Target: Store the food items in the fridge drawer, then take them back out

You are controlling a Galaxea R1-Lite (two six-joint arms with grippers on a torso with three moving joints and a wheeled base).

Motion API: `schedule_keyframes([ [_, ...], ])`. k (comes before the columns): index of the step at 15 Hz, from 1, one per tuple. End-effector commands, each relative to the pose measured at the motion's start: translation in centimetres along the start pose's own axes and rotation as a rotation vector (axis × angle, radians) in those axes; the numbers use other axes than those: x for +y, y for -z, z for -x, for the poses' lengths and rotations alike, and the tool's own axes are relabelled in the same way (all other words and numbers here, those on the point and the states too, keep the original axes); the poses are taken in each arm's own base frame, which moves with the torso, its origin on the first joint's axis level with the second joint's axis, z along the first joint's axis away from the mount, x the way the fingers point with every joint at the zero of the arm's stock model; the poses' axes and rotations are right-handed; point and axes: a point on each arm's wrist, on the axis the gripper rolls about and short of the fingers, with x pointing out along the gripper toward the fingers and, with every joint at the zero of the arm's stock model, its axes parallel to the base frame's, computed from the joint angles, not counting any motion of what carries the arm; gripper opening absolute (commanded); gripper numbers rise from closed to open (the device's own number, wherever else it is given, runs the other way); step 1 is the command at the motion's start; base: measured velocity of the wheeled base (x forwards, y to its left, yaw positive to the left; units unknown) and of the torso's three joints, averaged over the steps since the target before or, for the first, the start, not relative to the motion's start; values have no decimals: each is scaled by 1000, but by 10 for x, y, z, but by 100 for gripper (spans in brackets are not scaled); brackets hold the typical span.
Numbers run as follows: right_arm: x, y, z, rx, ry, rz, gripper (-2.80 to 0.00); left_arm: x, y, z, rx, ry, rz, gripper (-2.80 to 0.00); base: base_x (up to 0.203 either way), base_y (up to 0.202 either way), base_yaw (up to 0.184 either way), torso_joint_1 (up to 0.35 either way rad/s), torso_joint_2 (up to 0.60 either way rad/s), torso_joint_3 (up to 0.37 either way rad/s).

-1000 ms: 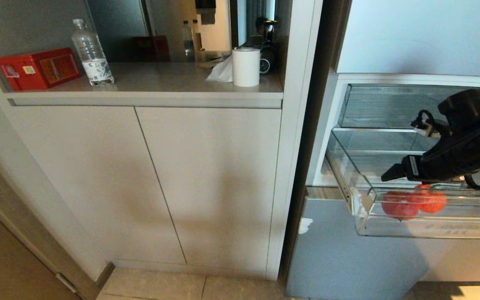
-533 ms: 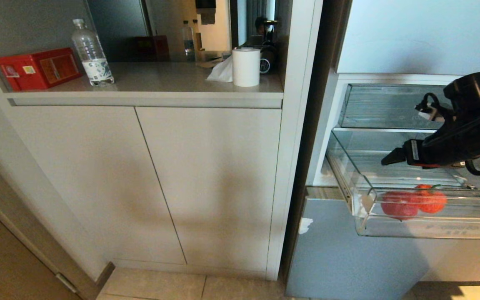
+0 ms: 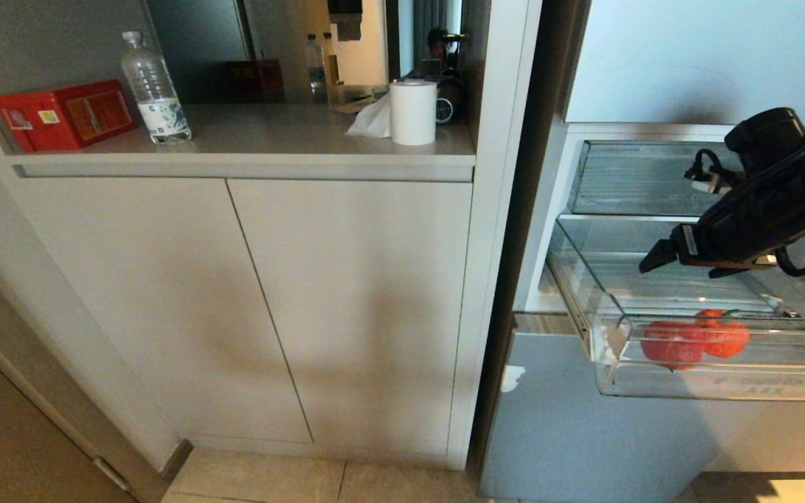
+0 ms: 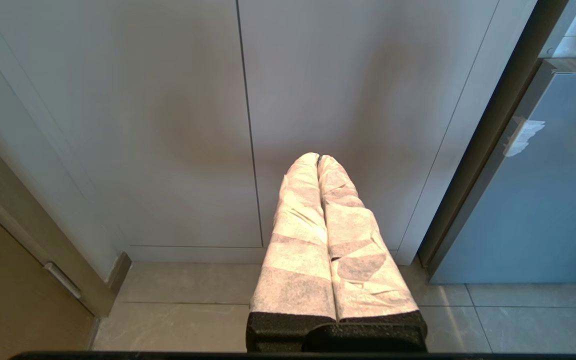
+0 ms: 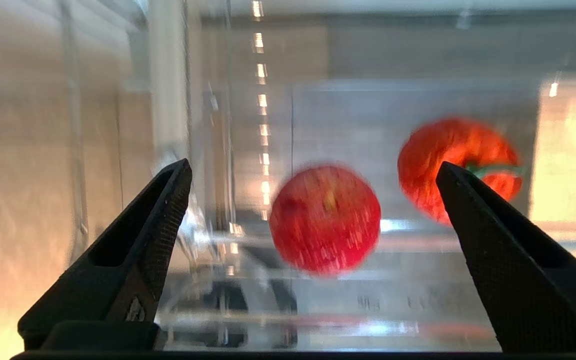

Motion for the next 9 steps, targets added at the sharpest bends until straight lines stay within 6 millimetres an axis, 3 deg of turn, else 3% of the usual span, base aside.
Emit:
schedule_keyframes([
  [1, -1, 0, -11, 63, 6, -1, 0, 0, 0, 0, 1, -1, 0, -280, 0, 0, 0, 0, 0, 0],
  [8, -12, 7, -16, 136, 24, -2, 0, 0, 0, 0, 1, -1, 0, -280, 0, 0, 0, 0, 0, 0],
  [9, -14, 8, -17, 146, 27, -4, -280, 0, 0, 0, 2, -1, 0, -280, 0, 0, 0, 0, 0, 0],
])
